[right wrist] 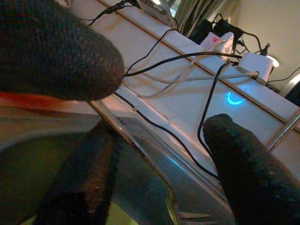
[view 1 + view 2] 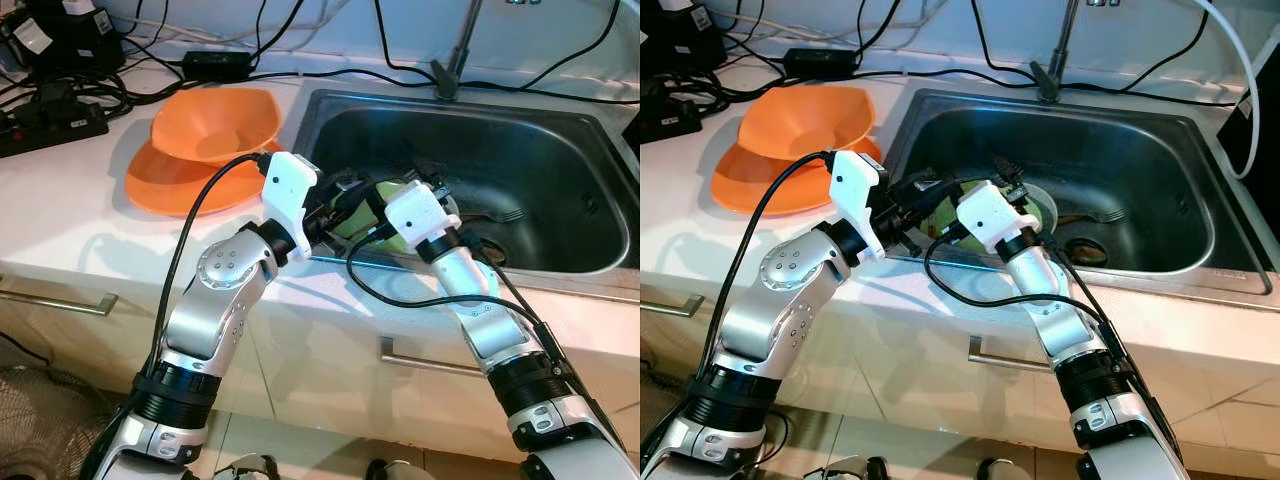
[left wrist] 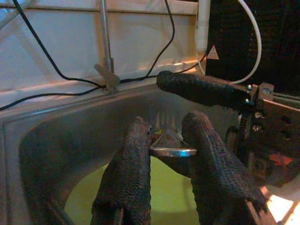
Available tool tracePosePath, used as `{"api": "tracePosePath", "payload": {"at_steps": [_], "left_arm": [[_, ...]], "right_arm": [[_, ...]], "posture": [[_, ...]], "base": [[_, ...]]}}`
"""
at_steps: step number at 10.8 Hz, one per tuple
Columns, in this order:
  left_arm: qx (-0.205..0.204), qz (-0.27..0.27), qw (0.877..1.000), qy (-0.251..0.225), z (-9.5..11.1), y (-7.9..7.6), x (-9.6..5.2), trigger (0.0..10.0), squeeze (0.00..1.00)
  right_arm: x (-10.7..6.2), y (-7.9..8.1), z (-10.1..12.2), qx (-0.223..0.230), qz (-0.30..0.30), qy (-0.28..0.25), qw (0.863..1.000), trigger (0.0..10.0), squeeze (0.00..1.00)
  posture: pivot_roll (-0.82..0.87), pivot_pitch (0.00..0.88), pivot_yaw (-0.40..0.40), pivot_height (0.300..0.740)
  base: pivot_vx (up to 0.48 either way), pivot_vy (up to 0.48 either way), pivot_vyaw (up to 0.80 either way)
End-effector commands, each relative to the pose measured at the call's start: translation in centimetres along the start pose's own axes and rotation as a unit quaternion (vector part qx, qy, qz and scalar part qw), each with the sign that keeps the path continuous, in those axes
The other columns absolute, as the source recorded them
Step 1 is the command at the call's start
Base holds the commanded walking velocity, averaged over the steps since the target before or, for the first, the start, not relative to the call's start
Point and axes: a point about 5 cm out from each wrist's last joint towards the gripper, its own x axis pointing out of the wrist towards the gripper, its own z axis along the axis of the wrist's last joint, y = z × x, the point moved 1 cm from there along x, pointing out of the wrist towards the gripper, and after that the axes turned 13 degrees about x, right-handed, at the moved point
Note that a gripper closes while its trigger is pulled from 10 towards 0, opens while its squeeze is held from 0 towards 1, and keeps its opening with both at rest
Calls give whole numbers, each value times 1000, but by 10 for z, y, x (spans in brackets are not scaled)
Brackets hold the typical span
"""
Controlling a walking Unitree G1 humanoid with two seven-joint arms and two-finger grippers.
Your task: Kitchen organization
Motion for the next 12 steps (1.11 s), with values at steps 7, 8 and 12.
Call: {"api": "tracePosePath", "payload": {"at_steps": [7, 8, 12], "left_arm": [[4, -13, 1000, -1, 3, -3, 0, 10000, 0], [2, -17, 1000, -2, 4, -5, 0, 10000, 0], [1, -23, 1000, -1, 4, -6, 0, 10000, 0]], "right_arm": [[-3, 7, -8, 9, 5, 12, 1000, 0, 0], [-4, 8, -11, 8, 5, 16, 1000, 0, 0], [-4, 13, -10, 15, 7, 15, 1000, 0, 0]], "posture": [[45, 55, 26, 740], [47, 56, 27, 740], [49, 58, 27, 740]], "base": [[0, 0, 0], [0, 0, 0], [0, 0, 0]]}}
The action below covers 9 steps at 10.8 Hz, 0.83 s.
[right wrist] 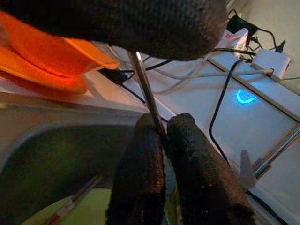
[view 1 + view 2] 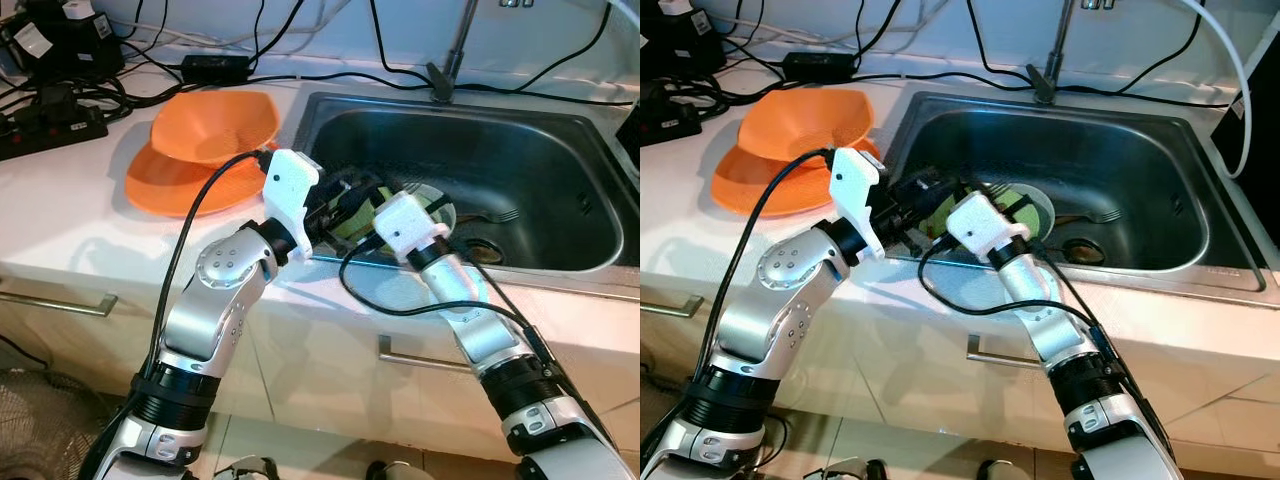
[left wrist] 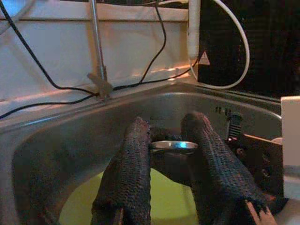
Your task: Kitchen organization
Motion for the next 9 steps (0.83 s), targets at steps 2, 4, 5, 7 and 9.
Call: {"api": "tracePosePath", "payload": {"at_steps": [2, 4, 5, 7, 9], "left_arm": [[-2, -15, 1000, 5, -1, -4, 0, 10000, 0], [-9, -6, 1000, -1, -1, -3, 1, 10000, 1000], [-18, 7, 1000, -10, 1, 0, 1, 10000, 1000], [-31, 25, 999, -28, 6, 7, 0, 10000, 1000], [-48, 44, 997, -46, 10, 11, 0, 10000, 1000]], "right_arm": [[-2, -2, -3, 13, -15, 1, 1000, 0, 0], [-2, -2, -3, 13, -16, 0, 1000, 0, 0], [-2, -3, -3, 13, -17, -1, 1000, 0, 0], [-2, -3, -3, 13, -18, 0, 1000, 0, 0], [-3, -3, -4, 14, -21, 2, 1000, 0, 0]], "posture": [[48, 59, 26, 740], [49, 62, 26, 740], [49, 64, 26, 740], [50, 68, 25, 740], [48, 71, 24, 740]], "base": [[0, 0, 0], [0, 0, 0], [0, 0, 0], [0, 0, 0], [0, 0, 0]]}}
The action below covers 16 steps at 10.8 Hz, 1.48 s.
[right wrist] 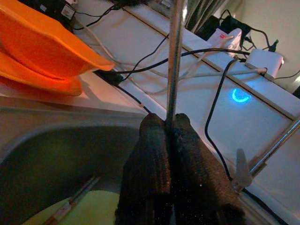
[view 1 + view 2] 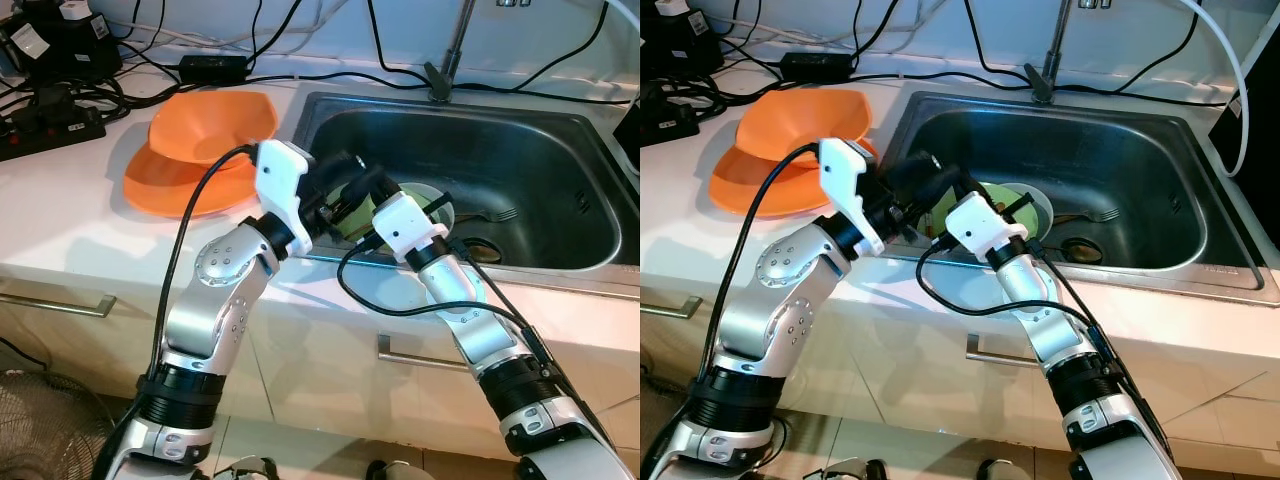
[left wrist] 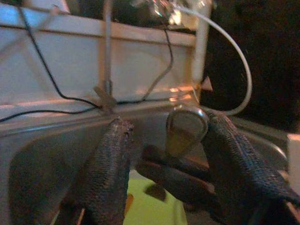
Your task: Kitchen organization
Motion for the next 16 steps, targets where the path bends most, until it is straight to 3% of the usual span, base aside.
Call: {"api": "tracePosePath", "payload": {"at_steps": [1, 2, 3, 6, 9, 12, 14, 16], "left_arm": [[2, 25, 1000, -14, 6, 9, 0, 10000, 1000], [13, 50, 999, -18, 7, 16, 0, 10000, 1000], [24, 73, 997, -16, 5, 21, -1, 10000, 0], [2, 75, 997, -12, -2, 16, -3, 10000, 0], [8, 80, 997, 9, -11, 16, -5, 10000, 0], [27, 41, 994, 97, -40, 0, -8, 10000, 0], [22, 14, 992, 121, -49, -13, -8, 10000, 0], [19, -10, 987, 162, -61, -22, -10, 10000, 0]], "right_arm": [[-3, -6, -7, 10, -19, 15, 1000, 0, 0], [-4, -9, -9, 7, -26, 22, 999, 0, 0], [-4, -16, -13, 2, -39, 34, 999, 10000, 0], [-2, -50, -18, 16, -110, 63, 992, 10000, 0], [5, -80, -17, 81, -175, 76, 978, 10000, 0], [12, -96, -20, 135, -204, 105, 964, 10000, 0], [19, -92, -25, 176, -198, 133, 955, 10000, 0], [24, -67, -40, 200, -155, 186, 949, 10000, 0]], "posture": [[48, 73, 23, 740], [49, 74, 23, 740], [48, 76, 21, 740], [47, 79, 15, 740], [45, 78, 13, 740], [41, 70, 12, 740], [43, 61, 10, 740], [47, 44, 9, 740]], "base": [[0, 0, 0], [0, 0, 0], [0, 0, 0], [0, 0, 0], [0, 0, 0], [0, 0, 0], [0, 0, 0], [0, 0, 0]]}}
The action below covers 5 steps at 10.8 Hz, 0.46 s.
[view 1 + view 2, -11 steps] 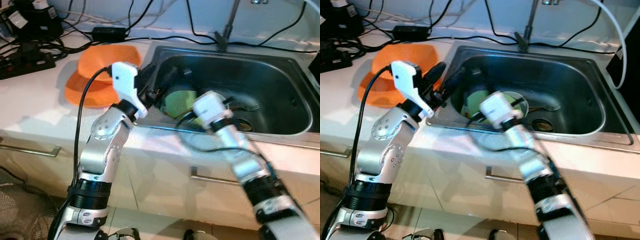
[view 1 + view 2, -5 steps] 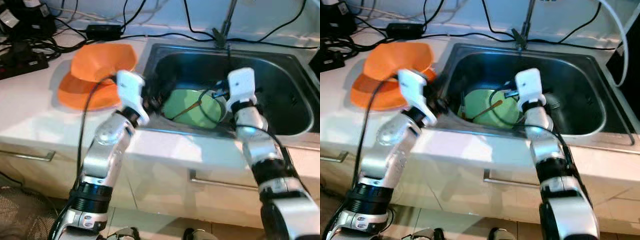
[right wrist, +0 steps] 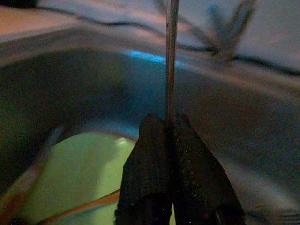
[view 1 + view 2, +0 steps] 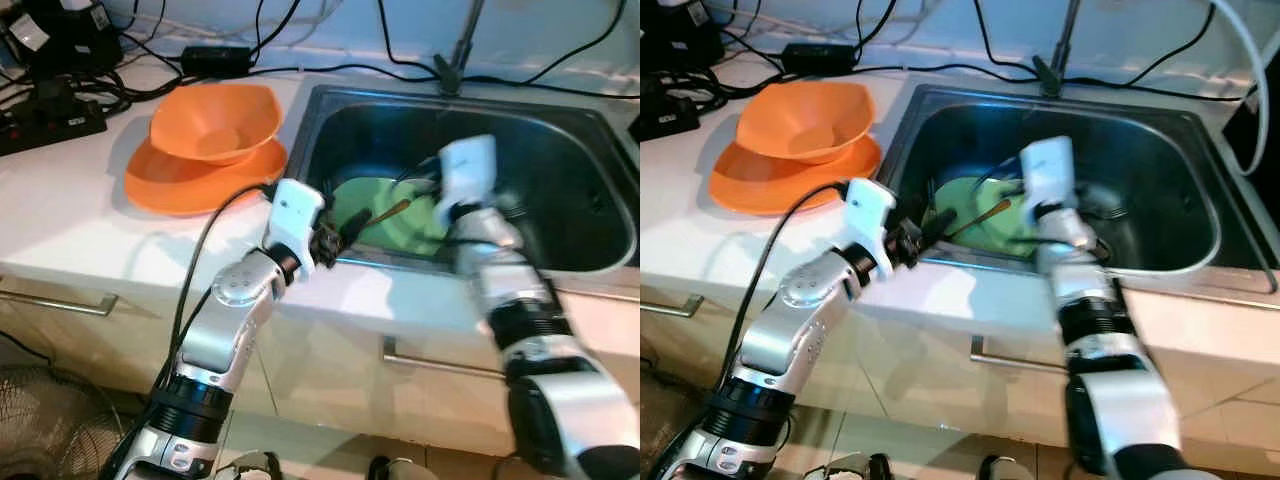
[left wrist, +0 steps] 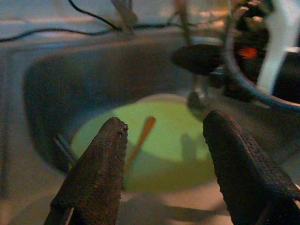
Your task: Kitchen organization
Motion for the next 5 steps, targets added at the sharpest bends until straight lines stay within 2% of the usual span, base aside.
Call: {"api": "tracePosePath", "payload": {"at_steps": [1, 2, 4, 5], "left_arm": [[-2, -11, 1000, 23, -9, -5, 0, 10000, 0], [-3, -13, 1000, 22, -8, -7, 0, 10000, 0], [0, -16, 1000, 26, -8, -9, 0, 10000, 0], [-1, -17, 999, 28, -9, -10, 0, 10000, 0]], "right_arm": [[2, 3, 0, 18, 7, 11, 1000, 10000, 0], [2, 7, -8, 37, 9, 31, 999, 10000, 0], [2, 9, -11, 39, 14, 41, 998, 10000, 0], [2, 9, -12, 41, 16, 42, 998, 10000, 565]], "posture": [[51, 39, 7, 740], [58, 31, 3, 740], [59, 28, 1, 740], [58, 28, 0, 740]], "base": [[0, 0, 0], [0, 0, 0], [0, 0, 0], [0, 0, 0]]}}
